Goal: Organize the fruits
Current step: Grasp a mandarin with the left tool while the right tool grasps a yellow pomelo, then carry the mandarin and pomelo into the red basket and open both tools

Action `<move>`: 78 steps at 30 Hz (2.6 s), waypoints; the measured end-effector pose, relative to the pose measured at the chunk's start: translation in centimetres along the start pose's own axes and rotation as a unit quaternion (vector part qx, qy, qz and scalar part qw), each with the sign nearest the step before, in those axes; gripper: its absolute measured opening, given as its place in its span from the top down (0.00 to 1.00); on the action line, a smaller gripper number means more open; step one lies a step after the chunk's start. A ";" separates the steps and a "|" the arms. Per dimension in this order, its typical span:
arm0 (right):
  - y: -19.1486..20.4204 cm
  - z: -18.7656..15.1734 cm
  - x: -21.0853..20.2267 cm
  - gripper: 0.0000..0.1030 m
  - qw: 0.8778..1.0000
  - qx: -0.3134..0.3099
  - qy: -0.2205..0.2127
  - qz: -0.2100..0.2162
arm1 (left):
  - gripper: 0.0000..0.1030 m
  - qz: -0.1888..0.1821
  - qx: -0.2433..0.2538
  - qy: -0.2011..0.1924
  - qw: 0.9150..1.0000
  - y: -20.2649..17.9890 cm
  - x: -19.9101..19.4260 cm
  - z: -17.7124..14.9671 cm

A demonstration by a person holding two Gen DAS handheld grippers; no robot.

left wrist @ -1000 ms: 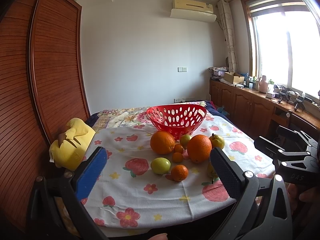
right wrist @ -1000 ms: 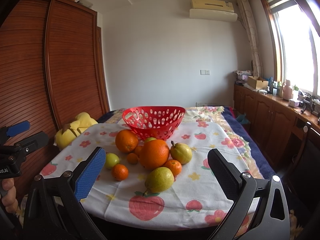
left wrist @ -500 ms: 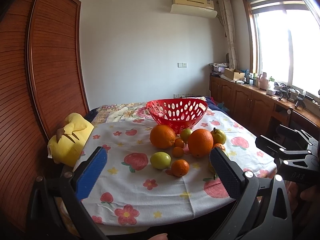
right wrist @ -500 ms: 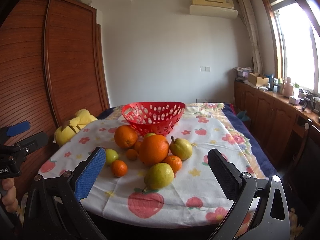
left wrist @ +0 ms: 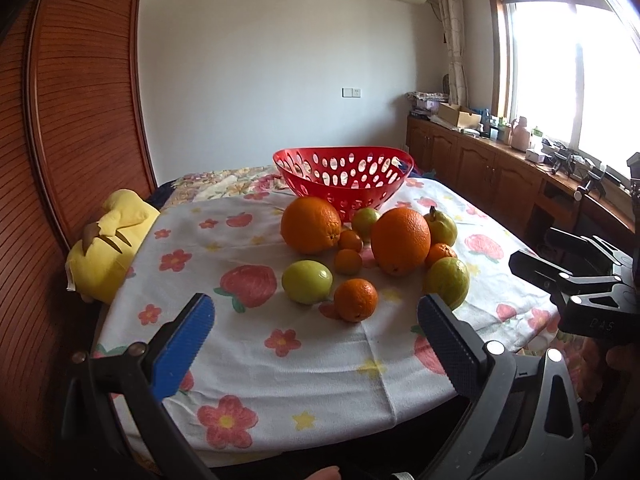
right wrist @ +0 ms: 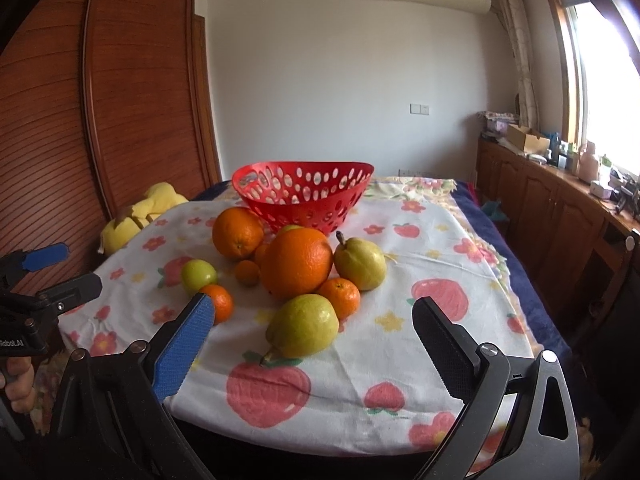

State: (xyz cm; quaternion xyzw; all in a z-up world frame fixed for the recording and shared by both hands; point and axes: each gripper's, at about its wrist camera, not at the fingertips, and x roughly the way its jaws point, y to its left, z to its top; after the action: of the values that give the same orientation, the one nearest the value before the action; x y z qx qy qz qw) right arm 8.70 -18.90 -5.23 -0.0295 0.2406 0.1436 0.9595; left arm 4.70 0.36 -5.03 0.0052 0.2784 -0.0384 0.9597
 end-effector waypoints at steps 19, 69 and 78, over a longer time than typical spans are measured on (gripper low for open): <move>0.1 -1.4 8.7 0.14 0.996 -0.006 0.081 0.036 | 0.19 -0.059 0.007 0.069 0.996 -1.0 7.2 -0.4; -1.3 -4.1 10.8 0.30 0.989 0.028 0.129 0.070 | 0.58 -0.083 0.011 0.099 0.991 -1.5 10.3 -1.0; -1.6 -2.7 9.4 0.31 0.991 0.021 0.109 0.078 | 0.58 -0.091 0.002 0.076 0.993 -0.7 8.9 0.8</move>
State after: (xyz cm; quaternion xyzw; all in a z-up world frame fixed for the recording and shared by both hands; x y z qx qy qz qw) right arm 15.89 -18.31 -12.01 -0.0061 0.3485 0.2091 0.9136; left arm 12.53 -0.98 -9.11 -0.0150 0.3496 -0.1253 0.9284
